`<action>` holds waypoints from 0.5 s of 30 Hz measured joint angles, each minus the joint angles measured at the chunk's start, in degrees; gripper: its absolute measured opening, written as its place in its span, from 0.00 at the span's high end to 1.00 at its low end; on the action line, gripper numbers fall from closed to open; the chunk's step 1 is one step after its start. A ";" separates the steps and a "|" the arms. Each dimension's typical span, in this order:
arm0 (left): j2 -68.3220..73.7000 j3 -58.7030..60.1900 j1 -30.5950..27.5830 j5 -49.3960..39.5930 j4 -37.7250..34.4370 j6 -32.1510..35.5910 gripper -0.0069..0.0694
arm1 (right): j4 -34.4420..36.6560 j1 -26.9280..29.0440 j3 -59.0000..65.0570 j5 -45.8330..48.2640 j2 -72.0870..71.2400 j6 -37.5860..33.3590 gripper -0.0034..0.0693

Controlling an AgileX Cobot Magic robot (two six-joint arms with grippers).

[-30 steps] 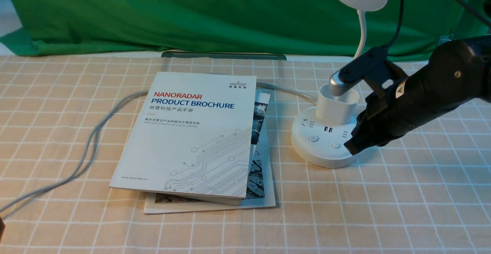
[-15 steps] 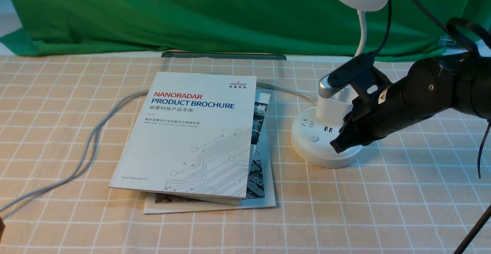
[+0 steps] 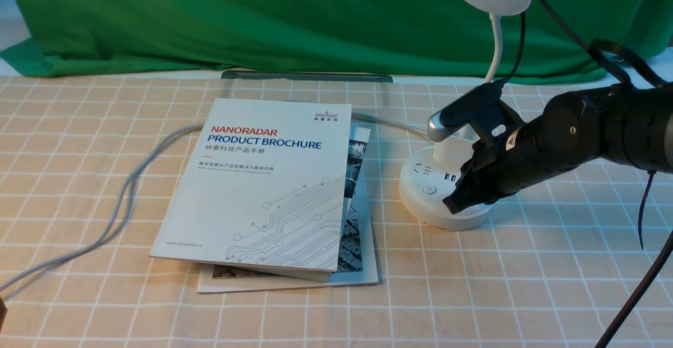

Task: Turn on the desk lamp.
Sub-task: Use the right arm to press the button switch on the lamp holder

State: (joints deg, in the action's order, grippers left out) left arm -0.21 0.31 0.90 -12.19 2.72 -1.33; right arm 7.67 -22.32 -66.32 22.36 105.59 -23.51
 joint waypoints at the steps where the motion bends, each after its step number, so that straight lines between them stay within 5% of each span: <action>1: 0.00 0.00 0.00 0.00 0.00 0.00 0.88 | 0.00 0.00 0.00 -0.12 0.08 0.00 0.86; 15: 0.00 0.00 0.00 0.00 0.00 0.00 0.88 | 0.06 0.00 -0.07 -0.34 1.87 0.00 0.85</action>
State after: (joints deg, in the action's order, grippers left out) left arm -0.21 0.31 0.90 -12.19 2.72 -1.33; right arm 7.73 -22.32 -66.39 22.02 107.46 -23.51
